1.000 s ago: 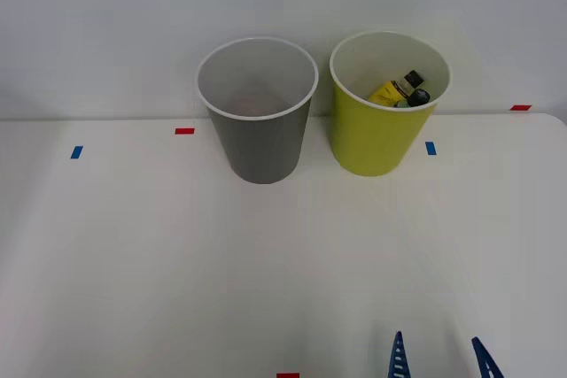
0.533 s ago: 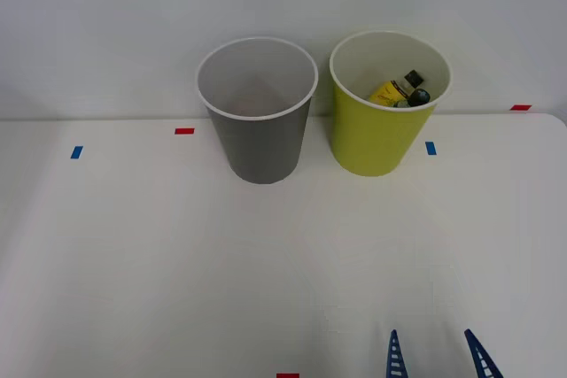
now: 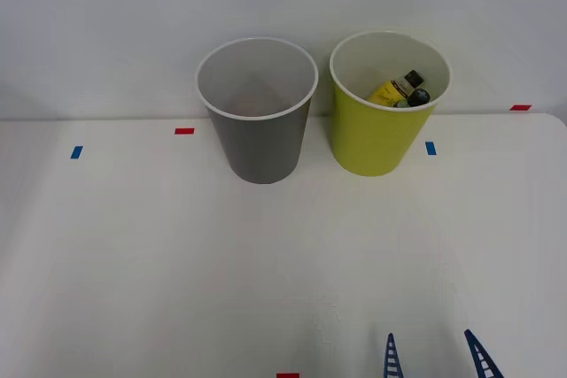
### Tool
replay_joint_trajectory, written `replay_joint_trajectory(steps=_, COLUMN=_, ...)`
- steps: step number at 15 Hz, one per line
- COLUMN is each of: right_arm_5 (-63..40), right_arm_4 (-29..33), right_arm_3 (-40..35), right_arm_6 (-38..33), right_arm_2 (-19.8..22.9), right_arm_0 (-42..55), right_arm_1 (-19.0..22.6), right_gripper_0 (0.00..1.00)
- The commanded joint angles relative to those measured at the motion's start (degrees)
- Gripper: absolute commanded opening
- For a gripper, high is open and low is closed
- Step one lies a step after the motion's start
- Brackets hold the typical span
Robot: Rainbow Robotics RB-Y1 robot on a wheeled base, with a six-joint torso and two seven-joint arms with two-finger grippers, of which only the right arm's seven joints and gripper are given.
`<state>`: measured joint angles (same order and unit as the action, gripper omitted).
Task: Put cans in the gray bin, plastic bottles in the light green bin
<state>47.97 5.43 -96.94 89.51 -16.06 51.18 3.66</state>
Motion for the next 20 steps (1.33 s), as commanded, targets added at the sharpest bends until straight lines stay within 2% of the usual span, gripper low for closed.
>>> replay_joint_trajectory(steps=1, right_arm_5=0.72, right_arm_4=-1.56, right_arm_3=0.0, right_arm_6=3.74, right_arm_2=-0.64, right_arm_0=0.59, right_arm_1=0.3, right_gripper_0=1.0)
replay_joint_trajectory(steps=20, right_arm_5=0.72, right_arm_4=-2.09, right_arm_3=0.0, right_arm_6=4.09, right_arm_2=-0.9, right_arm_0=0.76, right_arm_1=0.39, right_gripper_0=1.0)
